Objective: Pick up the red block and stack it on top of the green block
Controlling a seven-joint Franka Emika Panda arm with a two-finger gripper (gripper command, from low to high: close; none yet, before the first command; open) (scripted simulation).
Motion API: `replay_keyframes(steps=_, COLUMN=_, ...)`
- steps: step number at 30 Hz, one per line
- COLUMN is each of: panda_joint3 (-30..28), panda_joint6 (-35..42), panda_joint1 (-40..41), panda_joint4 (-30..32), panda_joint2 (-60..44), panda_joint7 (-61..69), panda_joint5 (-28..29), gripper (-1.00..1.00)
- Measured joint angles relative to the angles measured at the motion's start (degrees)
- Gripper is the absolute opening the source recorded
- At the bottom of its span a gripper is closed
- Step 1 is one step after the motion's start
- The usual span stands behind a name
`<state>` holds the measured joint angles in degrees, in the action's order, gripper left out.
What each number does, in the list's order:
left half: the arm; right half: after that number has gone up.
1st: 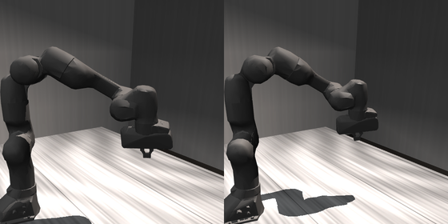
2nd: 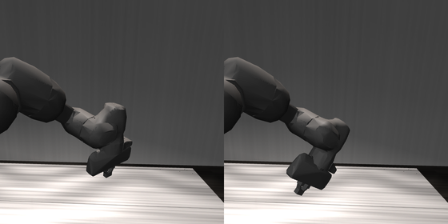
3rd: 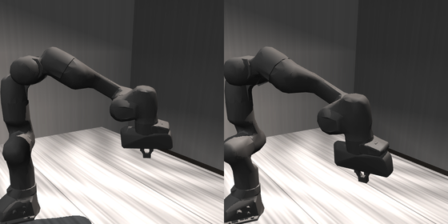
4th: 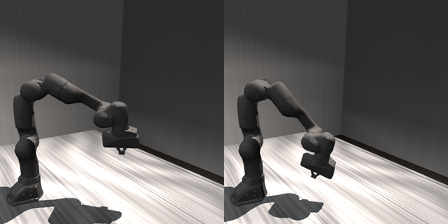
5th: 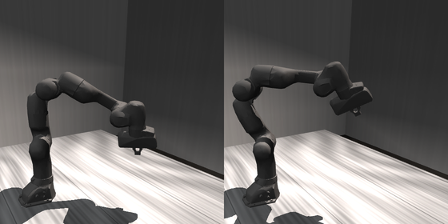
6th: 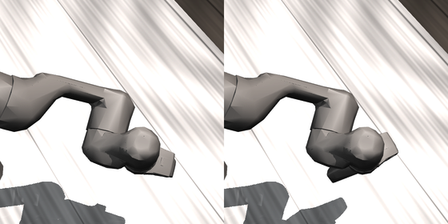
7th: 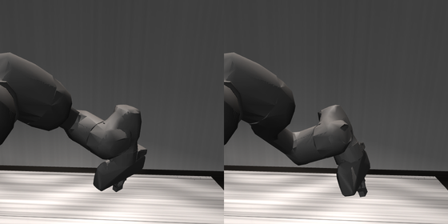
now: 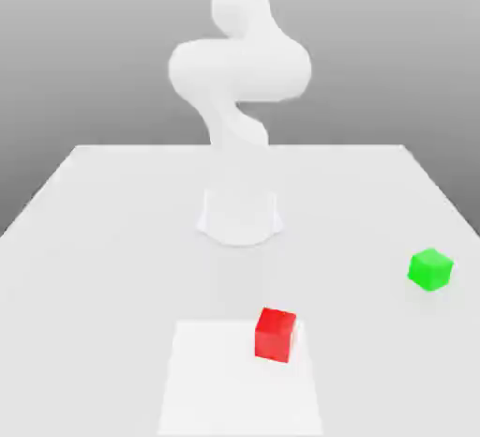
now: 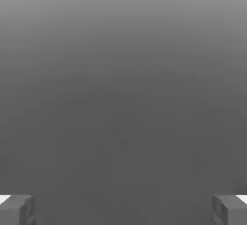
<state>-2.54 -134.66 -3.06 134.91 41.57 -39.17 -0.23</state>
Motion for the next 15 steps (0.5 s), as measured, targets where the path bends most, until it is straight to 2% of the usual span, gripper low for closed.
replay_keyframes(steps=10, panda_joint3=-8.14, panda_joint6=-11.76, panda_joint1=-11.24, panda_joint4=12.79, panda_joint2=-17.98, panda_joint7=27.78, panda_joint5=-1.35, gripper=0.0)
replay_keyframes(steps=15, panda_joint3=-10.07, panda_joint6=-17.55, panda_joint1=-15.18, panda_joint4=19.06, panda_joint2=-26.78, panda_joint7=41.19, panda_joint5=-1.79, gripper=0.0)
